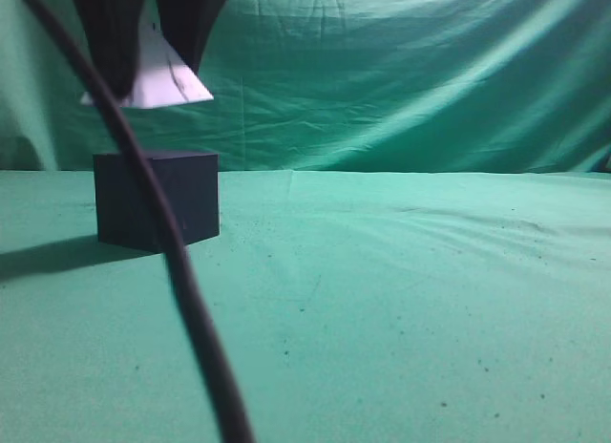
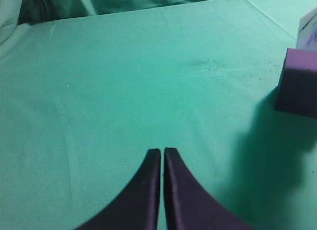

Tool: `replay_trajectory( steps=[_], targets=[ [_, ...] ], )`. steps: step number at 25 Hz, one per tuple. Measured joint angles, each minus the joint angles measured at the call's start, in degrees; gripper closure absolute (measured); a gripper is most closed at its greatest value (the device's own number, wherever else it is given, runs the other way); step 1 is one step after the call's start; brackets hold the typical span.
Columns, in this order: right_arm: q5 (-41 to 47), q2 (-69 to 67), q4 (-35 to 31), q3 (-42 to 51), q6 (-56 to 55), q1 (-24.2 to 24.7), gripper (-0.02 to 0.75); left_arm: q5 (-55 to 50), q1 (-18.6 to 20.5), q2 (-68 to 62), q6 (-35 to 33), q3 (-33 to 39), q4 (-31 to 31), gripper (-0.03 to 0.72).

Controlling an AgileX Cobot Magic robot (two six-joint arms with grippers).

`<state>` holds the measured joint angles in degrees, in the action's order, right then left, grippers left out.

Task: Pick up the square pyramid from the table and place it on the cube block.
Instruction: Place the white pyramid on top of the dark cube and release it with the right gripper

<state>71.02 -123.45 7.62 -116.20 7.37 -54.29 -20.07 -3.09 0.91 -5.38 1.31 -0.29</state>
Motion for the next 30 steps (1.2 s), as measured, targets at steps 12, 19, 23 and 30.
replay_trajectory(
  steps=[12, 19, 23, 30],
  targets=[
    [-0.18, -2.65, 0.28, -0.22, 0.0, 0.61, 0.358, 0.0, 0.0, 0.0, 0.0, 0.0, 0.0, 0.688],
    [-0.4, -2.65, -0.66, -0.22, 0.0, 0.61, 0.358, 0.0, 0.0, 0.0, 0.0, 0.0, 0.0, 0.688],
    [-0.52, -2.65, -0.66, -0.25, 0.0, 0.61, 0.211, 0.0, 0.0, 0.0, 0.0, 0.0, 0.0, 0.688],
    [-0.52, -2.51, 0.29, -0.34, -0.47, 0.61, 0.108, 0.0, 0.0, 0.0, 0.0, 0.0, 0.0, 0.688]
  ],
)
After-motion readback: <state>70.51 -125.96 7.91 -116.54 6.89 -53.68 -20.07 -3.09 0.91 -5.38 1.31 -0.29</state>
